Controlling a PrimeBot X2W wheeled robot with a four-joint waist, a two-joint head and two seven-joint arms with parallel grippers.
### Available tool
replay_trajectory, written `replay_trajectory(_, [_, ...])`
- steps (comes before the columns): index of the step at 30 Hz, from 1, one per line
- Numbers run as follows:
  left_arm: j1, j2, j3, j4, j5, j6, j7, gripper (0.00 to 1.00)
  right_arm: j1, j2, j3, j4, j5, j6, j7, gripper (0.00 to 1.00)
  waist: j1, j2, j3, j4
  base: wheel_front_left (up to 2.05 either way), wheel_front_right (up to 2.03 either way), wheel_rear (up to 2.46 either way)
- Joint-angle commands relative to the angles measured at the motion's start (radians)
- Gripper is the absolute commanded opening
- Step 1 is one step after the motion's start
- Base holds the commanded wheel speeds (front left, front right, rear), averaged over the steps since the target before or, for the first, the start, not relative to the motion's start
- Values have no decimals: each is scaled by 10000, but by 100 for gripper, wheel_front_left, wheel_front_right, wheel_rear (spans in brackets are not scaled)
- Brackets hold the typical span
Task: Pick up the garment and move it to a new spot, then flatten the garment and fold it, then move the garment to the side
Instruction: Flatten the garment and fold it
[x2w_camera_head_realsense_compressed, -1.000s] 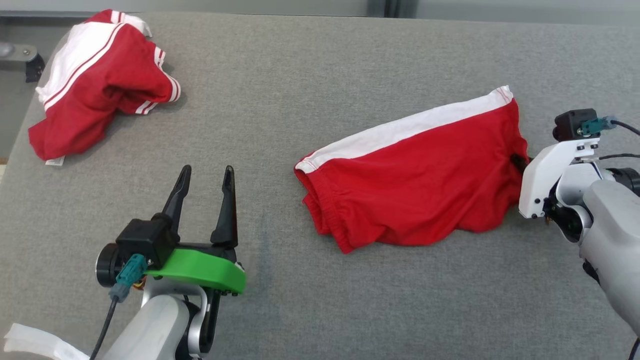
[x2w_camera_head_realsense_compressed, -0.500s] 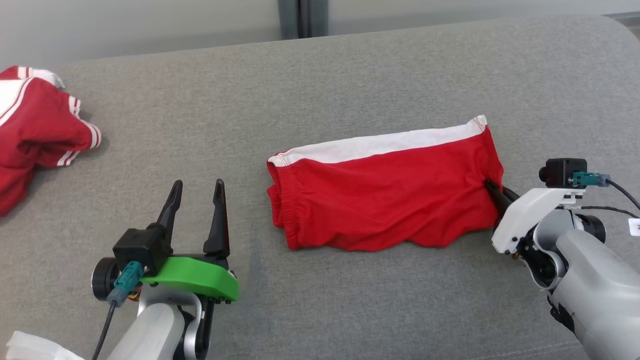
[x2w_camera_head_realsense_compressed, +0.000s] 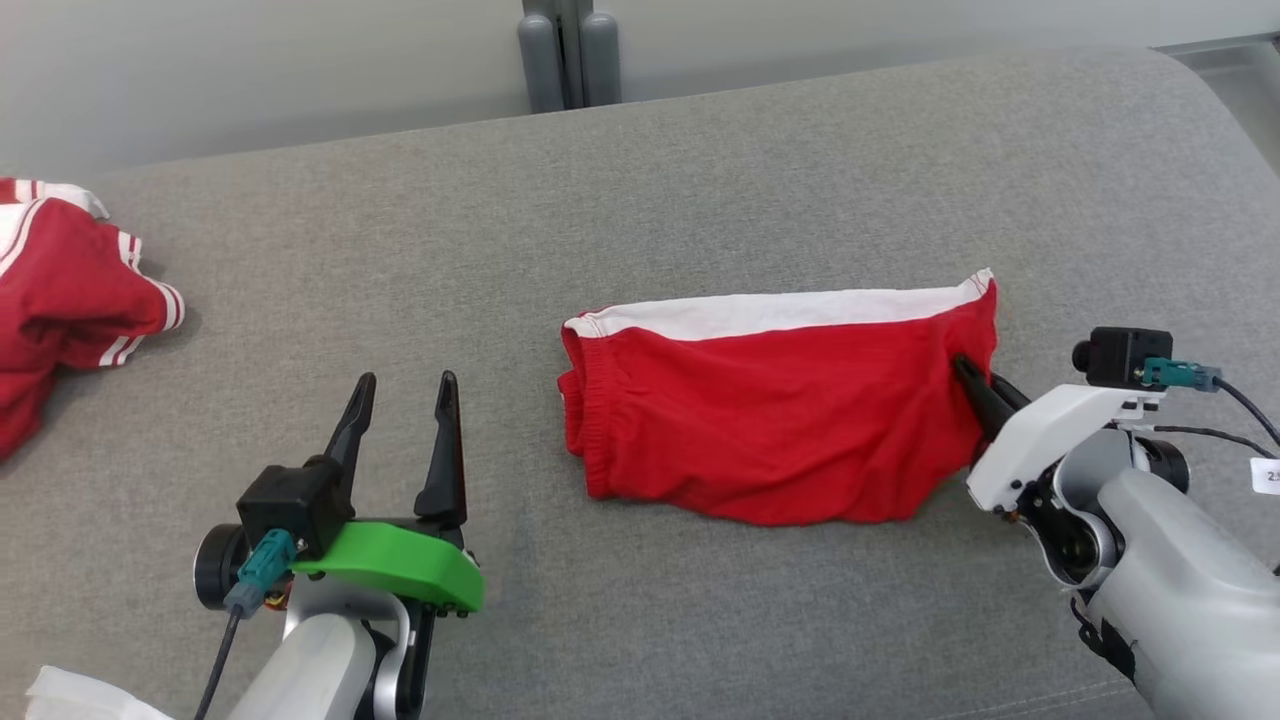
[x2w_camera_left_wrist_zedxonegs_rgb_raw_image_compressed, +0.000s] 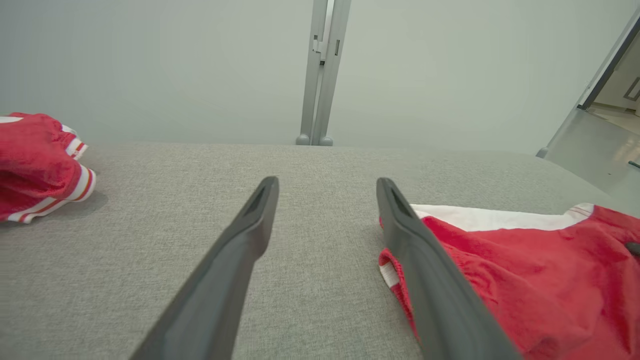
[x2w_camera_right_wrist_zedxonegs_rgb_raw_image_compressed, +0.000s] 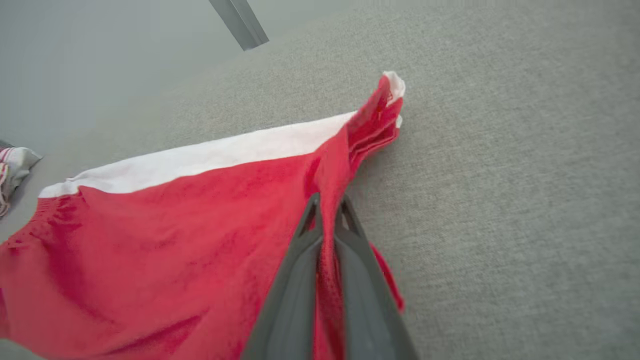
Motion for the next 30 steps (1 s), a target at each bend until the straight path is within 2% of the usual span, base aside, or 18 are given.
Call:
replay_trajectory(1, [129,-26,53,36,45,-32,-34,100,-37,180,36,-260,85,1,28,0,0,-1,-72,286,0,0,0])
replay_trajectory(5, [243,-140,102,72,69,-88,-34,100,-161,332,245,-1043,-84,1,192,0,0,-1,-176,733,0,0,0])
replay_trajectory(14, [394,-473,226,137,194,-288,-34,100,-73,1242,809,-2339,-282,1,1085,0,0,-1,-233,1747,0,0,0])
replay_trajectory(20, [443,-682,328,245,304,-451,-34,100,89,1575,988,-2173,-506,1,1538,0,0,-1,-240,2190,0,0,0])
replay_trajectory(26, [478,-812,504,350,437,-559,-35,100,110,1726,1058,-1804,-711,1,1753,0,0,-1,-240,2281,0,0,0])
replay_trajectory(27, [489,-827,528,367,462,-573,-35,100,123,1763,1080,-1772,-739,1,1770,14,0,-1,-242,2271,0,0,0])
replay_trajectory(28, [507,-846,556,378,489,-589,-35,100,143,1793,1121,-1758,-757,1,1826,42,0,-1,-245,2249,0,0,0])
replay_trajectory(29, [516,-869,578,386,506,-592,-35,100,154,1813,1139,-1758,-766,1,1833,49,0,-1,-248,2224,0,0,0])
replay_trajectory(30, [520,-890,597,395,525,-615,-35,100,175,1827,1161,-1785,-781,1,1845,92,0,-1,-255,2188,0,0,0])
